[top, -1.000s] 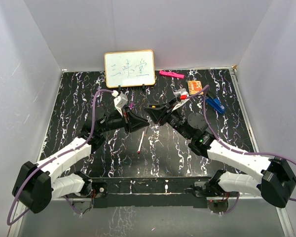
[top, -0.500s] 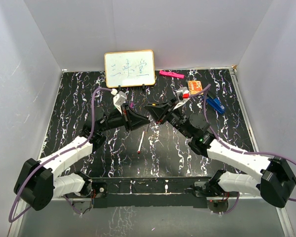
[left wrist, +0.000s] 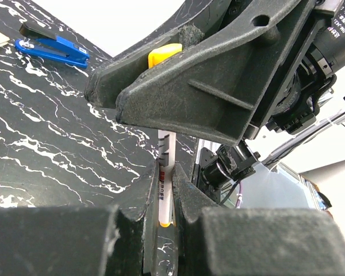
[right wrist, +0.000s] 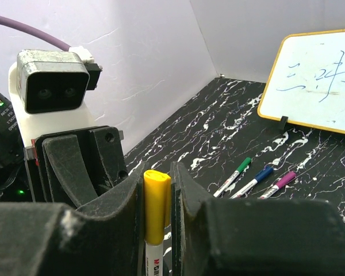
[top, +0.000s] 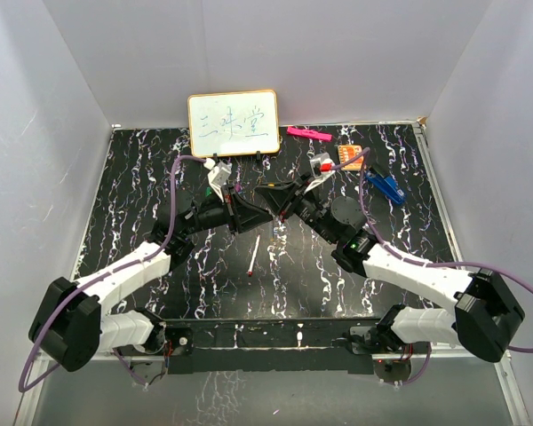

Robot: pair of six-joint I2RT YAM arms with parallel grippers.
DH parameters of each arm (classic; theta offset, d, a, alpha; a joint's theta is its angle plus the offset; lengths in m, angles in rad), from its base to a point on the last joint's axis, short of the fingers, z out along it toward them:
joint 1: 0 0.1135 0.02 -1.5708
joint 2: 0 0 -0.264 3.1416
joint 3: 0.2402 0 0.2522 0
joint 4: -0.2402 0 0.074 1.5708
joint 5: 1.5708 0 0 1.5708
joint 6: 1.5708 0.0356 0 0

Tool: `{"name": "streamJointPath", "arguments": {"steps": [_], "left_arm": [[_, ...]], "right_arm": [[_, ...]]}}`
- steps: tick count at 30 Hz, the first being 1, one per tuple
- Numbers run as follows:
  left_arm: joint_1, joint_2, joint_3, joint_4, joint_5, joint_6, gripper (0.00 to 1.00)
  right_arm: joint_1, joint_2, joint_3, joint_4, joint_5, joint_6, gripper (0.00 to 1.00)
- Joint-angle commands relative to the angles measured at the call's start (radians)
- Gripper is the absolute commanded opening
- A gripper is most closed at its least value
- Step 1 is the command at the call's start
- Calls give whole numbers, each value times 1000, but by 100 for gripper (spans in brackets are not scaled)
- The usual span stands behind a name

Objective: Insert the pens into the pen caps

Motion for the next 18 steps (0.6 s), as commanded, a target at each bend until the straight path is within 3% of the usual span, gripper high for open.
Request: {"name": "streamJointPath", "arguments": {"steps": [1,10,11,13,15,18], "left_arm": [[3,-54,83,132,-38,3,0],[2,-107,39,34,-75,38,0],[2,-110,40,13,-81,49,0],[2,-110,45,-39,-93,74,0],[2,-105,45,-94,-107,91,0],[1,-88,45,-201,-155,120,0]], "right_arm": [[14,5,-25,-104,20,0,0],[15,-33,0,-96,115,19,0],[14,-40,0,-93,116,19,5],[15,-55,0,-86,114,20,27],[15,-72,-3,-77,118,19,39],[15,-104,-8,-63,142,19,66]]}}
